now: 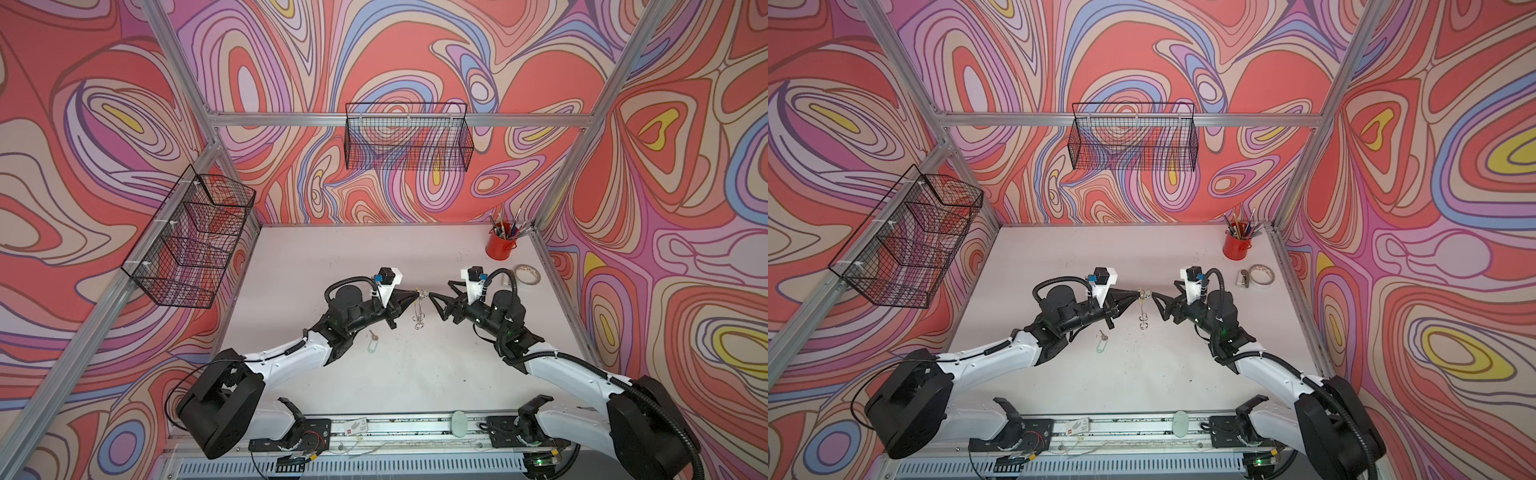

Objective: Put the keys on the keyring

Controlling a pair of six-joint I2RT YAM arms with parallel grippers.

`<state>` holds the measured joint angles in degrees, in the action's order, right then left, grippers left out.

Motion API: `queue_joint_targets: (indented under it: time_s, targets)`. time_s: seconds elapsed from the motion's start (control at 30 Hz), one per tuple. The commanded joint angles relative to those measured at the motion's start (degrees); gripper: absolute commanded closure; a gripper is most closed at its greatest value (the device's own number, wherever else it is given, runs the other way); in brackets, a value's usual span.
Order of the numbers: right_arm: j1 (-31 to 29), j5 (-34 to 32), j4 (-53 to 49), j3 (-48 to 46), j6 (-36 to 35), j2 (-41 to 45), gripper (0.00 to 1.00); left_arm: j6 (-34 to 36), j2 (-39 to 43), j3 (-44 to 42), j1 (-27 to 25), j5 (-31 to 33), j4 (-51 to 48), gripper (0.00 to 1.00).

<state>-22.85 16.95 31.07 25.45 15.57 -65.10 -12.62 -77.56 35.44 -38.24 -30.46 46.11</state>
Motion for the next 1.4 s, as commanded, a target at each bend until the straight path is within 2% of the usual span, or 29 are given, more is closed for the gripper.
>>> queue_joint_targets:
  time_s: [0.0,0.1,0.17,0.23,0.37,0.43,0.5,0.63,0.97,1.13,1.23,1.3,1.37]
  targets:
    - [1.93,-3.62,-4.51,1.32,3.50,1.65,0.02,-3.38,-1.30,-0.44,2.02,-5.42,6.46,1.00]
    - [2.11,-5.96,-3.35,1.19,4.78,4.75,0.02,-7.06,-2.69,-0.62,4.57,-11.38,10.22,1.00]
    - [2.11,-1.94,-0.17,0.83,4.82,6.19,0.02,-8.18,-3.66,-0.72,5.73,-14.56,12.42,1.00]
    - [2.11,5.70,1.57,1.96,3.99,5.31,0.04,-8.37,-4.29,-0.17,6.31,-17.08,12.67,1.00]
    - [2.07,21.17,1.56,7.04,4.96,-1.23,0.32,-10.19,-6.11,0.94,6.95,-19.82,15.67,1.00]
    - [1.86,25.84,3.25,7.89,6.00,-4.09,0.40,-11.91,-7.31,1.26,7.12,-20.74,18.50,1.00]
    - [1.43,27.88,3.82,8.57,6.56,-5.90,0.46,-13.77,-8.56,1.69,7.13,-21.58,20.81,1.00]
    - [-0.13,31.01,4.13,9.61,6.82,-7.81,0.50,-17.18,-11.17,2.39,7.15,-22.71,25.24,1.00]
    - [-0.52,33.32,6.11,8.75,8.53,-9.86,0.74,-17.12,-12.08,2.58,7.21,-21.46,25.04,1.00]
    - [0.16,29.89,6.44,7.87,9.79,-8.09,0.69,-17.10,-12.23,1.62,7.95,-19.29,25.61,1.00]
    - [2.18,27.54,6.64,6.80,10.35,-4.98,0.61,-17.70,-12.18,1.54,8.27,-19.50,26.17,1.00]
    - [2.20,28.70,4.72,7.70,9.05,-4.78,0.56,-17.94,-12.26,1.87,8.21,-20.28,25.97,1.00]
    - [2.20,31.75,6.66,8.03,10.95,-6.22,0.54,-17.75,-12.22,2.00,8.27,-20.45,25.85,1.00]
